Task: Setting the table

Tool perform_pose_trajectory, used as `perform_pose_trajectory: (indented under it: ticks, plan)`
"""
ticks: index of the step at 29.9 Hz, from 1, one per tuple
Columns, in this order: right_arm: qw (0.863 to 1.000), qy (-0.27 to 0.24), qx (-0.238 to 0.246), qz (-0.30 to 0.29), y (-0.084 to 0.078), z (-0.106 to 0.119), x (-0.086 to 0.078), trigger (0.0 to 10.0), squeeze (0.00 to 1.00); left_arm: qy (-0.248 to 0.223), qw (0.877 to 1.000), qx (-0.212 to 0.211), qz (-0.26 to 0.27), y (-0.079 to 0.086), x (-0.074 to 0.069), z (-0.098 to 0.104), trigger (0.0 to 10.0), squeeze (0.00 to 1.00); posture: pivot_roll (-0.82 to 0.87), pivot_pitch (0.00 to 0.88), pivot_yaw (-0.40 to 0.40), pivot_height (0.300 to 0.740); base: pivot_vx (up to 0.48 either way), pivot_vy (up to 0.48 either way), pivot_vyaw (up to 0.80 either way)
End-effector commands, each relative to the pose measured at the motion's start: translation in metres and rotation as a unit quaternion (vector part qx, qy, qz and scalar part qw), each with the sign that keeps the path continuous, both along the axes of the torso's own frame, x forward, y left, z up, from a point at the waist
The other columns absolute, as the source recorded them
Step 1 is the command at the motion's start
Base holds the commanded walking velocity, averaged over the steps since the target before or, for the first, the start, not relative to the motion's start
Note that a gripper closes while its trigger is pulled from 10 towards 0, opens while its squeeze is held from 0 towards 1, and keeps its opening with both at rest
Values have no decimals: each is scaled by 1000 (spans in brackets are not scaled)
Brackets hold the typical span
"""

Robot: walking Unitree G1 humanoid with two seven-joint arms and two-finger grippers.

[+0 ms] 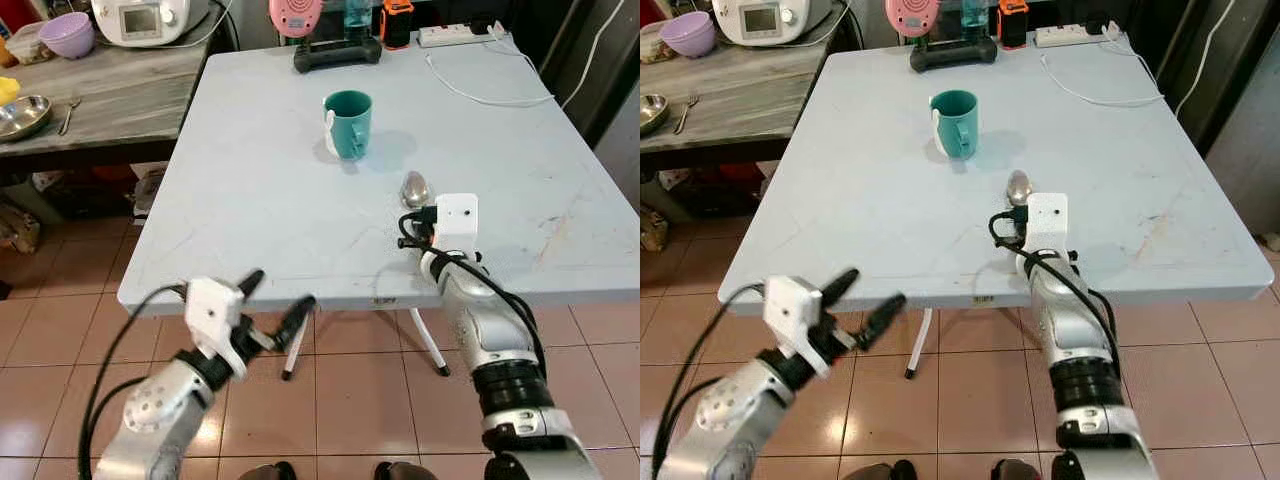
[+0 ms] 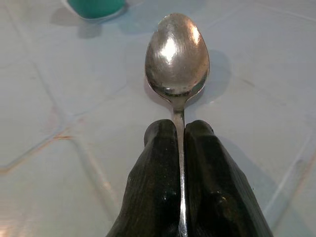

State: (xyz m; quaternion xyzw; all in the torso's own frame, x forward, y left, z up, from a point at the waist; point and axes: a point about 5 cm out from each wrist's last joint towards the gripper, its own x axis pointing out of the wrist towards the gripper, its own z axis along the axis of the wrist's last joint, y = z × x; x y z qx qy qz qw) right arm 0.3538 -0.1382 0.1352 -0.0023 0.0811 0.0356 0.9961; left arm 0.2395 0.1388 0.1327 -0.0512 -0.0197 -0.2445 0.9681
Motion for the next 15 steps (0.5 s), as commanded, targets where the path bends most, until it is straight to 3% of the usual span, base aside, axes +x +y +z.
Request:
perform_pose_trajectory:
  ticks: [1, 12, 13, 14, 15]
  plan:
    - [1000, -1, 3, 11, 5, -3, -4, 0, 0, 6, 999, 17, 52, 12, 4, -5, 10000, 0, -80, 140, 90, 740, 0, 0, 0]
    - [993, -114, -5, 2, 4, 27, -11, 196, 0, -10, 988, 8, 154, 36, 17, -1, 10000, 0, -80, 119, 88, 740, 0, 0, 0]
    - [993, -118, -5, -3, 3, 28, -11, 9059, 0, -12, 987, 7, 159, 38, 19, 0, 10000, 0, -80, 119, 88, 740, 0, 0, 0]
    - [993, -119, -6, -5, 2, 29, -12, 10000, 0, -12, 987, 5, 162, 39, 20, -1, 10000, 0, -84, 112, 88, 740, 0, 0, 0]
    - [993, -119, -6, -5, 2, 29, -12, 10000, 0, -12, 987, 5, 162, 39, 20, -1, 10000, 0, -84, 112, 88, 740, 0, 0, 0]
